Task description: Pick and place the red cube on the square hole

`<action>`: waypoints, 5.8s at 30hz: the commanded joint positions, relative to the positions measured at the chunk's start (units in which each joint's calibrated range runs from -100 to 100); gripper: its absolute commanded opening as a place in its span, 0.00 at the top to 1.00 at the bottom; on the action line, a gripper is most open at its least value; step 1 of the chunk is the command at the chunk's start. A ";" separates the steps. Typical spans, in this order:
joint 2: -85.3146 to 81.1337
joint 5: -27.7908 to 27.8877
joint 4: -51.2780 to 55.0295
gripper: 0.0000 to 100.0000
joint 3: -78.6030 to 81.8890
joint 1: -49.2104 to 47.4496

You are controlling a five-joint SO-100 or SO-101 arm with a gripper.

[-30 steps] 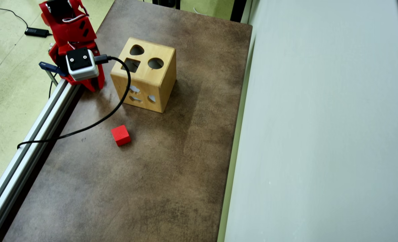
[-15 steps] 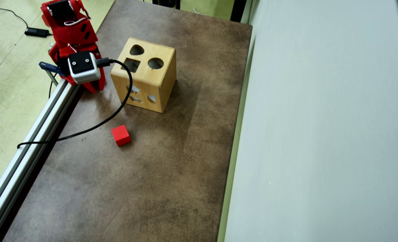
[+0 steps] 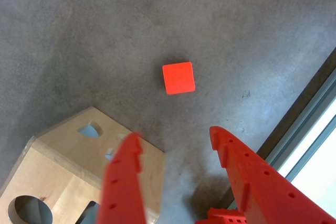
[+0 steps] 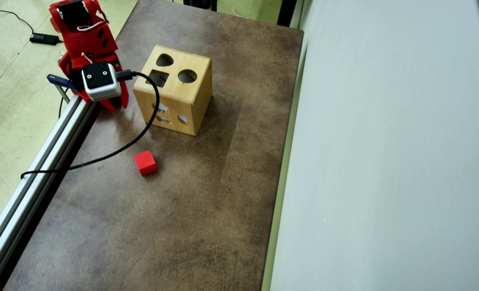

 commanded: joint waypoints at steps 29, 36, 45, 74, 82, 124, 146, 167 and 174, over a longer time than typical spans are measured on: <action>11.24 0.34 0.09 0.46 -1.31 0.36; 19.14 0.34 0.01 0.46 -1.31 0.36; 25.85 0.29 0.01 0.46 -1.31 0.36; 43.60 0.44 -12.13 0.46 -1.40 2.36; 46.83 1.81 -12.21 0.46 -2.20 3.70; 51.92 2.83 -23.07 0.46 -1.40 3.26; 50.99 2.34 -15.19 0.46 -2.38 1.25; 51.84 2.30 -15.11 0.46 -6.14 1.84; 51.84 2.30 -15.11 0.53 -6.14 1.77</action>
